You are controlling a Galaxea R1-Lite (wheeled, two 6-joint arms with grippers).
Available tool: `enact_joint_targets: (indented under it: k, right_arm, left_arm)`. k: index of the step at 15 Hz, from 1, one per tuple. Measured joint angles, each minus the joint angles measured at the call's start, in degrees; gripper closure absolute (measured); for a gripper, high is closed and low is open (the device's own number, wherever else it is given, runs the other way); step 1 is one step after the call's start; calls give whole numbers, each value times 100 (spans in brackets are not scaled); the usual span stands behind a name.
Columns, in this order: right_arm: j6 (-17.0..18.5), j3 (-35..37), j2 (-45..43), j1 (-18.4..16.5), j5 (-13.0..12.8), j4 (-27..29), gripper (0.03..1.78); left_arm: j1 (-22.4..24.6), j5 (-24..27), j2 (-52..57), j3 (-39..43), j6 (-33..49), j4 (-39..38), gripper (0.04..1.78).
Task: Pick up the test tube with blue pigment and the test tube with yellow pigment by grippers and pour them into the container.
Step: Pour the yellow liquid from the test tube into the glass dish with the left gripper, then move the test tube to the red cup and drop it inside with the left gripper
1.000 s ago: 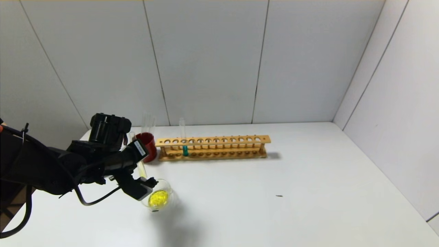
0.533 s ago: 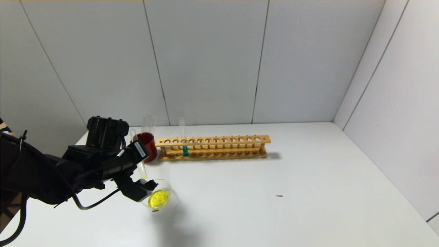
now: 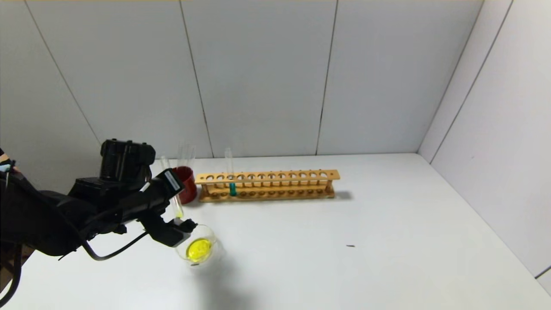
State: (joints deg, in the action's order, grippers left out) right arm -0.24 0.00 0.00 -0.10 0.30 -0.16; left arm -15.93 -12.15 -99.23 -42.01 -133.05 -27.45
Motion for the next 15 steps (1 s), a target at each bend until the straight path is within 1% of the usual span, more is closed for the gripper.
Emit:
enact_joint_targets:
  k: [2, 4, 7, 10, 11, 12, 14, 15]
  right_arm:
    - [0, 0, 0, 0, 2, 2, 6]
    - [0, 0, 0, 0, 0, 0, 6]
    - [0, 0, 0, 0, 0, 0, 6]
    - [0, 0, 0, 0, 0, 0, 6]
    - [0, 0, 0, 0, 0, 0, 6]
    - [2, 0, 0, 0, 2, 0, 6]
    - [2, 0, 0, 0, 0, 0, 6]
    - [0, 0, 0, 0, 2, 2, 6]
  left_arm:
    - [105, -79, 273, -105, 660, 26, 151]
    - [180, -291, 579, -127, 1822, 48, 151]
    - [274, -783, 965, -200, 4091, 265, 151]
    - [332, -890, 1197, -372, 6747, 780, 151]
    - [351, -794, 1258, -438, 7661, 898, 151]
    - [362, -560, 1296, -506, 8463, 955, 151]
    - [430, 223, 1280, -796, 9980, 973, 151]
    - [513, 557, 1232, -1011, 10601, 968, 151]
